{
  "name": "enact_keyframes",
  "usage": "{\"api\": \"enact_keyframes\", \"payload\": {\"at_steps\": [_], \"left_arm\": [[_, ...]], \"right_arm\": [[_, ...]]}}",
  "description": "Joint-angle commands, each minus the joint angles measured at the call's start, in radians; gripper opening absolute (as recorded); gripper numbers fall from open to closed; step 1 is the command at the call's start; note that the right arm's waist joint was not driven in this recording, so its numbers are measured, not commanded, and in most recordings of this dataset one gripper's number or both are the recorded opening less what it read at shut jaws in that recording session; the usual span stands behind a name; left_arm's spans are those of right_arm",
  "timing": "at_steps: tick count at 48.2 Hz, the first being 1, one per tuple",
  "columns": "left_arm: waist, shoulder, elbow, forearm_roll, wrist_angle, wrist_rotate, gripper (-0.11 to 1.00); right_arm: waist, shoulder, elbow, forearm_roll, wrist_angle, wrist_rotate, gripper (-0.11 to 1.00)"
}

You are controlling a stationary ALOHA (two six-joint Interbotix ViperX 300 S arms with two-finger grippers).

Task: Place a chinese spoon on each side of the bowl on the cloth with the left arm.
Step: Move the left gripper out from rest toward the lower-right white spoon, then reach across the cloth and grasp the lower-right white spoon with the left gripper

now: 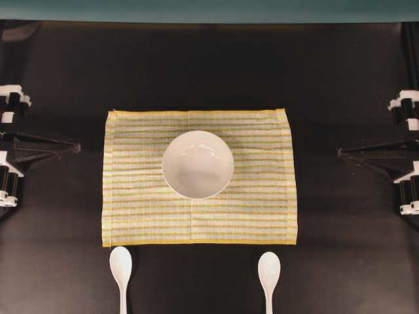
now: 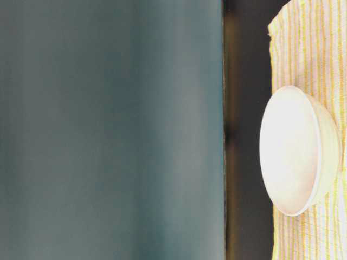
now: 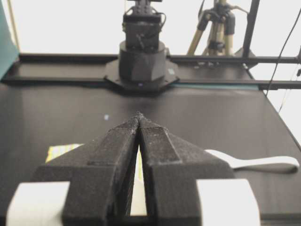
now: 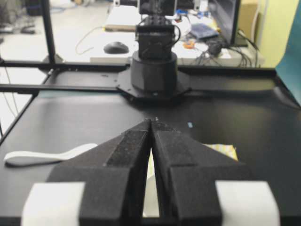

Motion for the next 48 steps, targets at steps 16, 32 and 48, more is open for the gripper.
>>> {"api": "enact_keyframes", "payload": {"at_steps": [16, 32, 48], "left_arm": [[-0.008, 0.170, -0.031, 0.041, 0.005, -0.242, 0.00], [-0.029, 0.459, -0.123, 0.041, 0.012, -0.600, 0.00], [-0.064, 0.779, -0.373, 0.041, 0.054, -0.698, 0.00]], "right_arm": [[0.000, -0.040, 0.037, 0.011, 0.009, 0.025, -0.01], [0.000, -0.069, 0.038, 0.011, 0.120, 0.023, -0.01], [0.000, -0.067, 0.048, 0.011, 0.135, 0.023, -0.01]]}}
